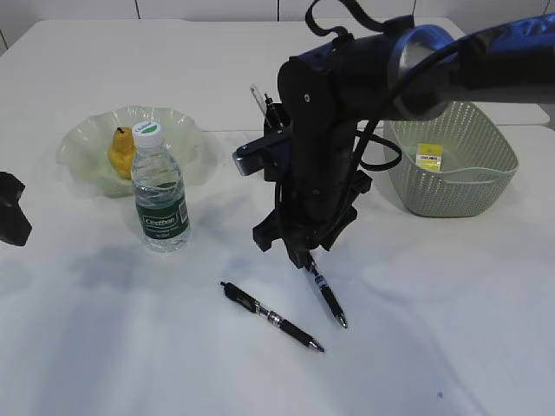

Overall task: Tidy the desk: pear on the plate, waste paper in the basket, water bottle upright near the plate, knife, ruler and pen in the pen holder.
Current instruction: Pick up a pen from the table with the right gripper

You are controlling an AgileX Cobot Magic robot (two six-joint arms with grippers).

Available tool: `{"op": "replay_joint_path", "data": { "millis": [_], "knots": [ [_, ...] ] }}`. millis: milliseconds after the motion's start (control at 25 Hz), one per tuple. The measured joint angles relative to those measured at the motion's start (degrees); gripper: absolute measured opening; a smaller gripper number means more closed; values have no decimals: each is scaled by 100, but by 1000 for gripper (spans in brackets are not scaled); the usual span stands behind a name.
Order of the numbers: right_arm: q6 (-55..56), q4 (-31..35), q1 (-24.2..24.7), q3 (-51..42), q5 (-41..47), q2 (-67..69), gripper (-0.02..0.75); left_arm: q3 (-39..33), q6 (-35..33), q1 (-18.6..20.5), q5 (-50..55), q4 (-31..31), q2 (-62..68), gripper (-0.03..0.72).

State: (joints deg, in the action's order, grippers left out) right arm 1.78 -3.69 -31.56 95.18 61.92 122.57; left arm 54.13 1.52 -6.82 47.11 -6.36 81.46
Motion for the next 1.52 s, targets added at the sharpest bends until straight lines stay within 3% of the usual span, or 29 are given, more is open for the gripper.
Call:
{"op": "replay_joint_path", "data": {
  "millis": [680,1520],
  "knots": [
    [334,-129,498,141,-21,441,377,0,0,0,-143,0,0,456],
    [488,50,305,431,-111,699,377,0,0,0,-165,0,0,456]
  ]
}}
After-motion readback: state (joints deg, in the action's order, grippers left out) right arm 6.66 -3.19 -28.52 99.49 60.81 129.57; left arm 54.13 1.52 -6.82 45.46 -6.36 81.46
